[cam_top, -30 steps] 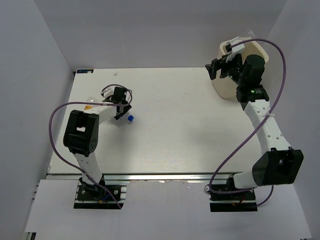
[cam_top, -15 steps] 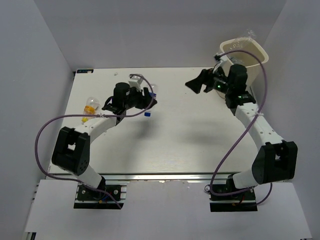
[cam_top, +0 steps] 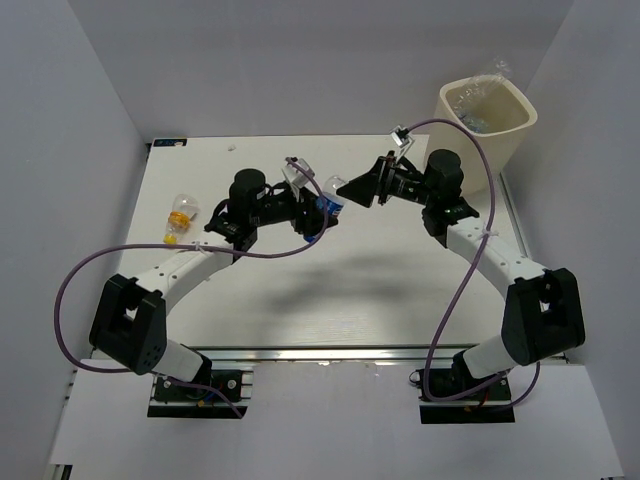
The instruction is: Put the plastic bottles in the bin
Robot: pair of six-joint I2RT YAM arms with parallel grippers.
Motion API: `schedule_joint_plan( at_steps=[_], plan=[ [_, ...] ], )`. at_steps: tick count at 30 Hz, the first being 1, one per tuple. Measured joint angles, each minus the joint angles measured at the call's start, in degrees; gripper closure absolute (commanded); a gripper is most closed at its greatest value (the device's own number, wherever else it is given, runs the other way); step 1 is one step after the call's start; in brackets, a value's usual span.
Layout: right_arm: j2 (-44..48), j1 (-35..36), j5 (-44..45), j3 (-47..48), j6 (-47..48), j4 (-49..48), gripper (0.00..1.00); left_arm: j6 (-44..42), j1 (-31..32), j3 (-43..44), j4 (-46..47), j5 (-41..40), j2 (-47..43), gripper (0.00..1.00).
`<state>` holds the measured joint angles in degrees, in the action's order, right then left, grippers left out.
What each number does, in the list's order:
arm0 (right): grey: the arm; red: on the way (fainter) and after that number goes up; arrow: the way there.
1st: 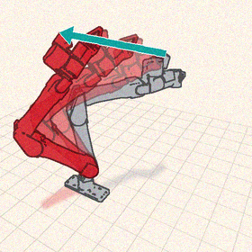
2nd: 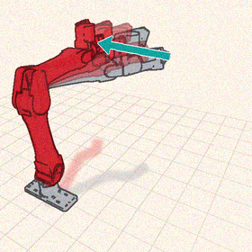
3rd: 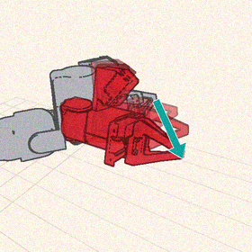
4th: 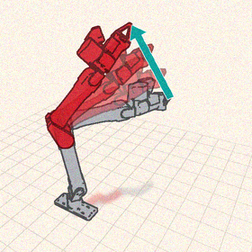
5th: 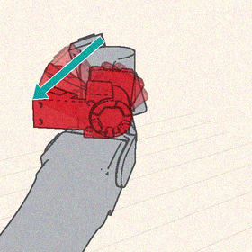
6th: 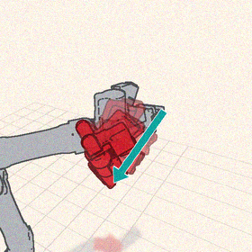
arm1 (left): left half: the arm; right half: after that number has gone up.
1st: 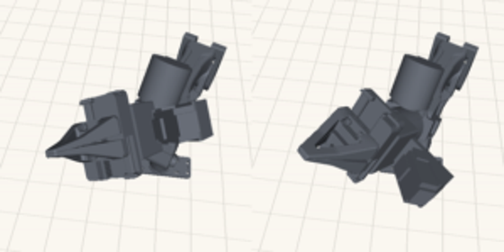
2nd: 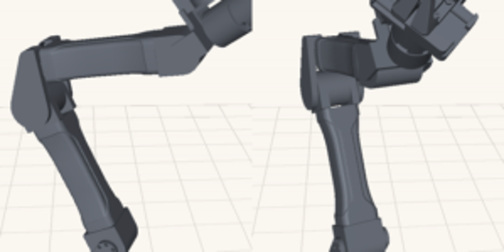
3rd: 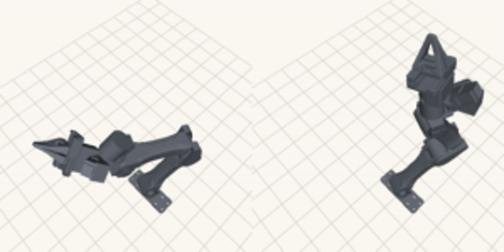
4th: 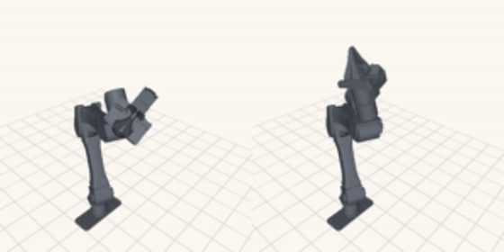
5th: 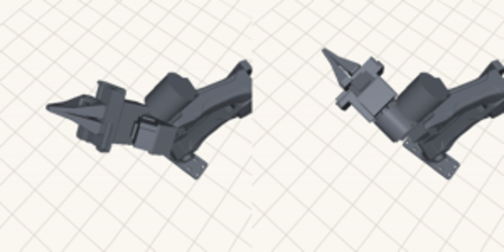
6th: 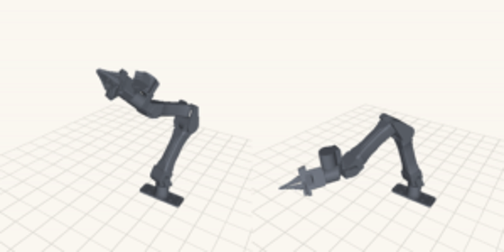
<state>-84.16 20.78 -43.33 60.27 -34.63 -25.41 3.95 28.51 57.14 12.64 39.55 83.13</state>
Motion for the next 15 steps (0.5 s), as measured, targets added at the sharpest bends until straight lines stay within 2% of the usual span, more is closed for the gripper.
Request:
schedule_joint_plan(
  at_steps=[7, 8, 9, 10, 11, 12, 13, 14, 15],
  plan=[
    [-1.4, 2.3, -0.4, 0.5, -2.8, -4.8, 0.11, 0.0, 0.7, 0.1, 0.0, 0.8, 0.0, 0.62],
    [-2.3, 2.6, -0.4, 0.9, -3.0, -4.8, 0.15, 0.0, 0.8, 0.1, -0.1, 1.0, 0.0, 0.62],
    [-3.0, 2.9, -0.4, 1.2, -3.0, -4.8, 0.25, 0.1, 1.0, 0.2, -0.1, 1.0, 0.0, 0.61],
    [-3.8, 3.2, -0.4, 1.5, -3.1, -4.7, 0.34, 0.1, 1.0, 0.3, -0.1, 1.0, 0.0, 0.56],
    [-4.4, 3.4, -0.8, 1.6, -3.6, -4.9, 0.48, 0.2, 1.1, 0.3, -0.5, 0.6, 0.0, 0.50],
    [-4.8, 3.5, -0.7, 1.8, -3.6, -4.8, 0.63, 0.3, 1.2, 0.3, -0.9, 0.4, 0.0, 0.37],
    [-5.1, 3.5, -0.6, 1.9, -3.5, -4.9, 0.67, 0.6, 1.0, 0.3, -1.0, 0.3, 0.0, 0.08],
    [-5.3, 3.6, -0.8, 2.0, -3.8, -4.9, 0.71, 0.9, 1.0, 0.4, -1.1, 0.0, 0.0, 0.02],
    [-5.3, 3.6, -0.7, 2.2, -3.6, -4.5, 0.76, 1.2, 1.1, 0.5, -1.2, -0.7, 0.0, 0.02]
  ],
)
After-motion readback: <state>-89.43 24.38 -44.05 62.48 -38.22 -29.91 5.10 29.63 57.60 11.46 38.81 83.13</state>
